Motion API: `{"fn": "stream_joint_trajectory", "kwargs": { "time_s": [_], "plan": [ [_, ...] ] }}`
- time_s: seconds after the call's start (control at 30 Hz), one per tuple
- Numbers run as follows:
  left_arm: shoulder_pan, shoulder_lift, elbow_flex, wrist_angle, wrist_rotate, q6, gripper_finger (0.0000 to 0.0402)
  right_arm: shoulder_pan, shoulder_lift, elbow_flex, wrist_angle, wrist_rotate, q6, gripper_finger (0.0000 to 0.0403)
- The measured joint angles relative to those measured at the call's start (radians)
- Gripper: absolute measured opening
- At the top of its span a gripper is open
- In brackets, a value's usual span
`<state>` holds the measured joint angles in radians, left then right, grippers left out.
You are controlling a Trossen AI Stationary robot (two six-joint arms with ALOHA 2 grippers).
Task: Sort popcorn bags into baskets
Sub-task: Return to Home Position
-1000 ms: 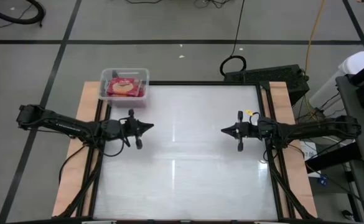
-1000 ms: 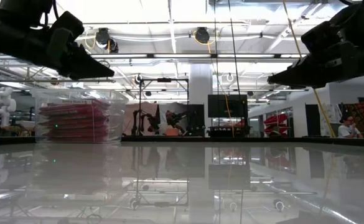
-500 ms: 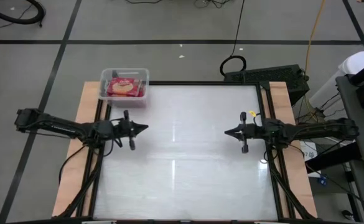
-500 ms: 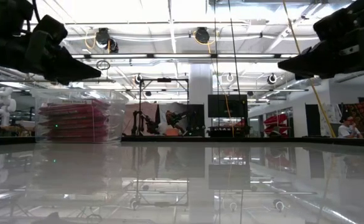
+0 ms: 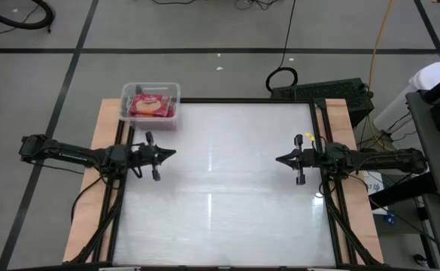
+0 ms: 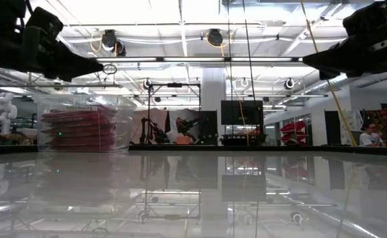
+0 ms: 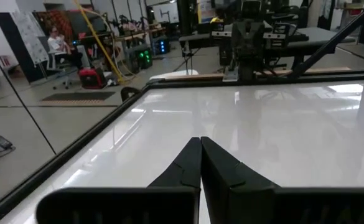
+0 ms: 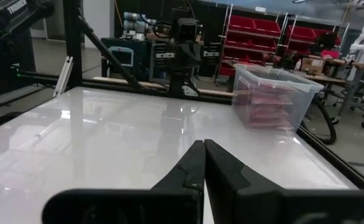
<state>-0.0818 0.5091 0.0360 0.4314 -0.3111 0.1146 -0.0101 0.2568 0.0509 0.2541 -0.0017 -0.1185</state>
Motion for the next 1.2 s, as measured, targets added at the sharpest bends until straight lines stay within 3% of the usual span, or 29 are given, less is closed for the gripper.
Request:
{"fn": "stream_joint_trajectory", "kwargs": {
  "time_s": [0.1,0.37,0.63,1.2],
  "plan": [
    [0.000,-0.017,0.000,-0.019,0.000,-0.003,0.0005,-0.001,-0.053,0.000,-0.038,0.010,0.000,0.0000],
    [0.000,-0.022,0.000,-0.040,0.000,-0.033,0.0005,0.001,-0.182,-0.001,-0.153,0.157,0.054,0.0000],
    [0.000,-0.022,0.000,-0.042,0.000,-0.050,0.0005,0.057,-0.255,-0.001,-0.201,0.104,0.046,0.0000],
    [0.000,-0.022,0.000,-0.047,0.000,-0.054,0.0005,0.149,-0.254,0.003,-0.234,0.178,0.055,0.0000]
  ]
}}
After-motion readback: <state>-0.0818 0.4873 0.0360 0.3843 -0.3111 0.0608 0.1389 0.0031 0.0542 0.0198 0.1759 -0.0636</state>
